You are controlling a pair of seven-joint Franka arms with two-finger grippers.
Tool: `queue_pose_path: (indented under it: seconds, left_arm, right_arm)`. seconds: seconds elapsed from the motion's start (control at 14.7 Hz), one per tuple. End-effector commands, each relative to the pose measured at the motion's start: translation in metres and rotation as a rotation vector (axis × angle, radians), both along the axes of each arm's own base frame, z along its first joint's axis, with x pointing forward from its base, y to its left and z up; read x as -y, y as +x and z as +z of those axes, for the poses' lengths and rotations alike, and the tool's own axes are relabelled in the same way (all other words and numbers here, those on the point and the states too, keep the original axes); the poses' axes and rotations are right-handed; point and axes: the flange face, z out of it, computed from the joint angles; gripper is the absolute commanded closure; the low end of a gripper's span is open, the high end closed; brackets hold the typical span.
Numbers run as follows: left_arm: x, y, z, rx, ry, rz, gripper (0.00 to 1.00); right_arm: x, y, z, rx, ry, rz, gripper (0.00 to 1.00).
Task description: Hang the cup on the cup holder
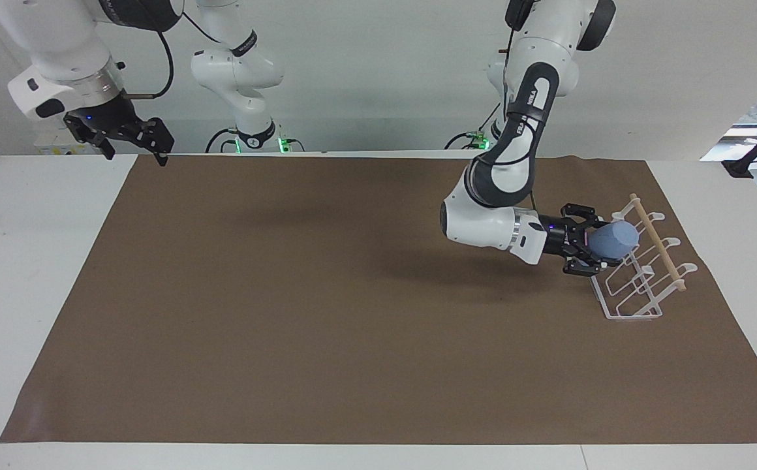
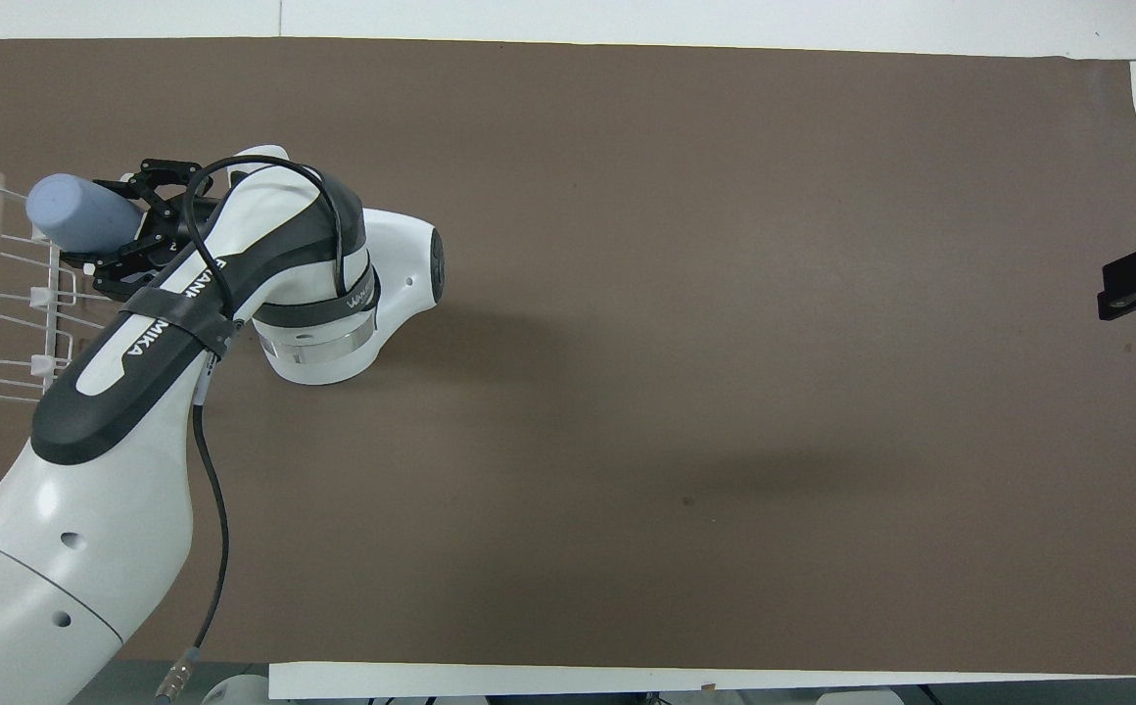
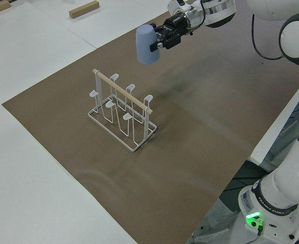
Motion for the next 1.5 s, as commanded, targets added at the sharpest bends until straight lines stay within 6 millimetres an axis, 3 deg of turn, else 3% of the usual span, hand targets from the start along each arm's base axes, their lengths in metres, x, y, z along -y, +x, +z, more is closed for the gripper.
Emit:
queue_pose_path:
  seconds: [0.0, 0.14, 0.27, 0.34, 0.61, 0.75, 1.43]
  left_arm:
    - [-0.016, 0.007, 0.011, 0.046, 0.014, 0.028, 1.0]
    - [-0.029, 0.012, 0.01, 0.057, 0.022, 0.038, 1.0]
    - [-0.028, 0.015, 0.006, 0.05, 0.0, 0.015, 1.0]
    - [-0.04, 0.017, 0.002, 0.044, -0.003, 0.025, 1.0]
    - [-0.058, 0.028, -0.022, 0.05, 0.023, 0.013, 1.0]
    - [-0.059, 0.03, -0.023, 0.051, 0.017, 0.009, 1.0]
    - [-0.074, 0.035, -0.03, 0.061, -0.012, 0.011, 0.99]
  right_arm:
    - [0.006, 0.006, 0.0, -0.018, 0.031, 0.001, 0.01]
    - [0.001, 0.002, -0.004, -0.028, 0.031, 0.008, 0.01]
    - [-0.004, 0.0, -0.003, -0.024, 0.031, 0.018, 0.01]
    - [-0.005, 0.0, -0.005, -0.029, 0.031, 0.019, 0.01]
    - [-0.002, -0.005, -0.002, -0.027, 0.03, 0.013, 0.01]
    - [0.005, -0.007, -0.005, -0.036, 0.04, 0.001, 0.01]
    - [0.0, -0.008, -0.007, -0.039, 0.041, 0.01, 0.01]
